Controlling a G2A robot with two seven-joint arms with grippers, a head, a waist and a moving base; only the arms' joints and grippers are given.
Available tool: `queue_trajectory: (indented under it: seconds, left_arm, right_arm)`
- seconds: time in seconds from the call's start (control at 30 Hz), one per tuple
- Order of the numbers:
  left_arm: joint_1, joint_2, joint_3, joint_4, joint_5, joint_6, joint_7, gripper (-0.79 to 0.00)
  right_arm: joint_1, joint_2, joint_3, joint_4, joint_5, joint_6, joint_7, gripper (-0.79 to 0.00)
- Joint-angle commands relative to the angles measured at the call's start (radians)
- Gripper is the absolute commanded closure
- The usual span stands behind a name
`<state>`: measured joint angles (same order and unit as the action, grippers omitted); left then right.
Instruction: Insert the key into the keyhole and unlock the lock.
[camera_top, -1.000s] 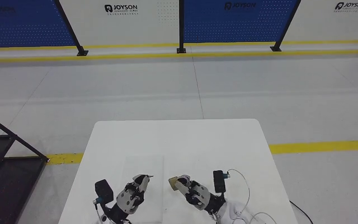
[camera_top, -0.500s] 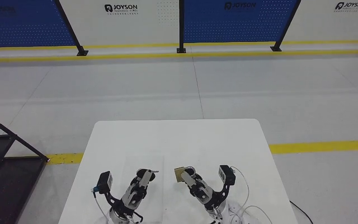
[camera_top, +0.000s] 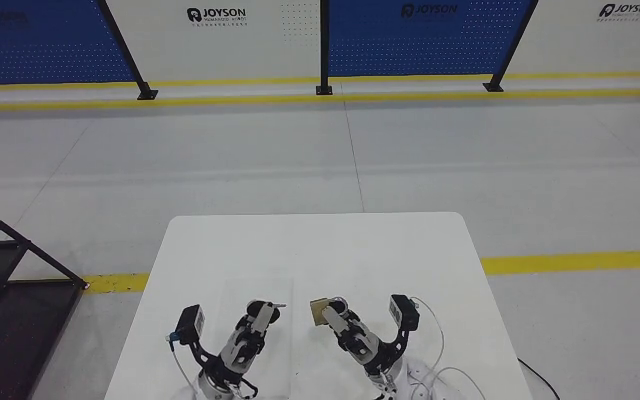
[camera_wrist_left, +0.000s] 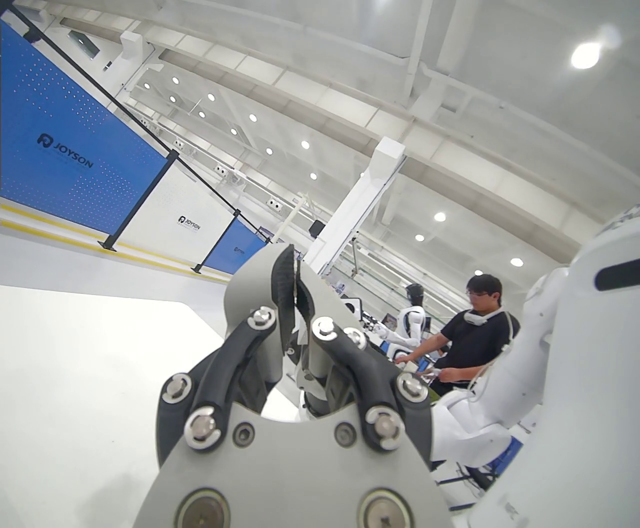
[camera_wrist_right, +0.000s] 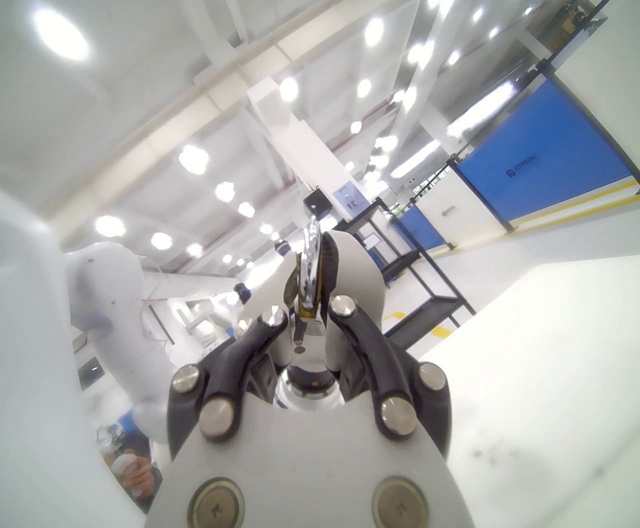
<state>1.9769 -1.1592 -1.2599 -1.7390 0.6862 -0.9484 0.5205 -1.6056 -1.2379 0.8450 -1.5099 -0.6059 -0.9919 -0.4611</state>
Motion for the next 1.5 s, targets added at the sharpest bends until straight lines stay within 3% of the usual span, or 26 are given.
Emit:
queue_trajectory:
  seconds: [0.0, 0.23, 0.63, 1.47]
  left_arm:
    - [-0.008, -0.002, 0.021, 0.011, -0.062, -0.020, -0.008, 0.000]
    - [-0.042, -0.012, 0.078, 0.043, -0.165, -0.064, -0.032, 0.000]
    - [-0.066, -0.039, 0.139, 0.047, -0.137, -0.032, 0.005, 0.000]
    - [-0.101, -0.066, 0.171, 0.067, -0.148, 0.025, -0.019, 0.000]
  right_arm:
    - [0.003, -0.003, -0.002, -0.002, 0.040, 0.010, 0.007, 0.000]
    - [0.008, -0.024, -0.014, -0.004, 0.086, 0.041, -0.050, 0.000]
    - [0.021, -0.060, -0.042, 0.027, 0.017, 0.105, -0.118, 0.000]
    - [-0.009, -0.081, -0.019, 0.024, -0.038, 0.081, -0.128, 0.000]
